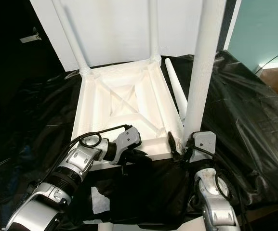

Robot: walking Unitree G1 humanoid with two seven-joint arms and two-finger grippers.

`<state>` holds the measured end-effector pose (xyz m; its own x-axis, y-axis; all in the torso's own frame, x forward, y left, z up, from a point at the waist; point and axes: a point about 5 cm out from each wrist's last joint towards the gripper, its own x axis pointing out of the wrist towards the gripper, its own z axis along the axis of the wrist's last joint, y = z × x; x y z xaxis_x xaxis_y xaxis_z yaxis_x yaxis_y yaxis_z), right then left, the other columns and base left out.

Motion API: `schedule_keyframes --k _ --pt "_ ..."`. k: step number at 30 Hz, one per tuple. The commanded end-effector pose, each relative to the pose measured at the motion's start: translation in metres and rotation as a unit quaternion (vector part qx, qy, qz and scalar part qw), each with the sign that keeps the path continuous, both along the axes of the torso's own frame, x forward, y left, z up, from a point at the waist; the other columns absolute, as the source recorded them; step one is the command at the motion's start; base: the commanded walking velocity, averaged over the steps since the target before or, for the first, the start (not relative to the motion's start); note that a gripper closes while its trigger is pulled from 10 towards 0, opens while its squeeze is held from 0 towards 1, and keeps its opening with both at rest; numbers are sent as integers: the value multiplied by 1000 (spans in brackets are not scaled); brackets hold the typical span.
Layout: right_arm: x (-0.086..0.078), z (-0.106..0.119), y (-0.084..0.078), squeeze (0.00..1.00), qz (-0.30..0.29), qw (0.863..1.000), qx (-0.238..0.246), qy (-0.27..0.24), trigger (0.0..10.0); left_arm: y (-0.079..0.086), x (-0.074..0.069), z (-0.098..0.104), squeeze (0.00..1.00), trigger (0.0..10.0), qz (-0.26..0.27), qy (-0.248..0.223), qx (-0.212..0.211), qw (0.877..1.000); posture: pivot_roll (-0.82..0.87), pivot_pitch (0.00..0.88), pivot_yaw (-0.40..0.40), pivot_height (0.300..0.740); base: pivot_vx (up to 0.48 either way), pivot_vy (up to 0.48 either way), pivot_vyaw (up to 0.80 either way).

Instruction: Building children table

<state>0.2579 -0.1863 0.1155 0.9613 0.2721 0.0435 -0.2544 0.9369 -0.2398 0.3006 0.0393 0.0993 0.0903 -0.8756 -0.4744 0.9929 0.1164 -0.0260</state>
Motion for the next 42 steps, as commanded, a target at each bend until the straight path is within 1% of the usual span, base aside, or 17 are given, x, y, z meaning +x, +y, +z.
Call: schedule_keyframes --k 1,3,6,8,15,16,17,18,25,31,34,35,36,37,38,39,42 --pt "5 10 7 0 35 999 0 -22 10000 6 -23 -44 0 10000 44 107 -10 993 -124 19 29 740 0 0 0" --pt "7 15 5 0 77 997 -20 -16 10000 6 -24 -46 0 10000 46 105 -5 993 -124 20 30 740 0 0 0" --pt "8 16 3 0 99 994 -34 -10 10000 6 -26 -47 0 10000 44 108 -5 993 -131 22 33 740 0 0 0" --pt "9 21 -6 0 158 985 -71 12 10000 4 -30 -50 0 10000 36 113 -3 993 -132 22 35 740 0 0 0" --pt "6 24 -13 0 197 977 -77 38 10000 4 -30 -49 0 10000 33 111 0 993 -139 35 38 740 0 0 0" --pt "4 22 -14 0 215 972 -78 53 2314 4 -28 -49 0 10000 34 109 1 993 -142 41 39 740 0 0 0" --pt "4 22 -14 0 215 972 -78 53 2314 4 -28 -49 0 10000 34 109 1 993 -142 41 39 740 0 0 0" --pt "2 20 -16 0 229 968 -79 69 0 5 -28 -48 0 10000 36 108 2 994 -145 44 38 740 0 0 0" --pt "4 24 -29 0 241 963 -85 90 0 3 -31 -52 0 10000 35 109 5 993 -150 35 33 740 0 0 0" --pt "5 21 -29 0 236 965 -72 94 0 1 -30 -51 0 10000 33 108 3 994 -152 26 30 740 0 0 0" --pt "4 14 -20 0 155 986 -11 62 0 1 -28 -49 0 10000 35 104 3 994 -148 20 27 740 0 0 0" --pt "4 14 -20 0 155 986 -11 62 0 1 -28 -49 0 10000 35 104 3 994 -148 20 27 740 0 0 0" --pt "4 14 -17 0 66 998 10 8 0 2 -27 -48 0 10000 36 103 2 994 -143 16 26 740 0 0 0" --pt "4 14 -17 0 66 998 10 8 0 2 -27 -48 0 10000 36 103 2 994 -143 16 26 740 0 0 0" --pt "2 13 -15 0 23 999 30 -7 0 2 -27 -48 0 10000 37 103 2 994 -138 19 26 740 0 0 0" --pt "2 13 -15 0 23 999 30 -7 0 2 -27 -48 0 10000 37 103 2 994 -138 19 26 740 0 0 0" --pt "-16 -3 7 0 -40 997 68 -7 0 3 -27 -49 0 10000 38 103 3 994 -135 20 33 740 0 0 0"
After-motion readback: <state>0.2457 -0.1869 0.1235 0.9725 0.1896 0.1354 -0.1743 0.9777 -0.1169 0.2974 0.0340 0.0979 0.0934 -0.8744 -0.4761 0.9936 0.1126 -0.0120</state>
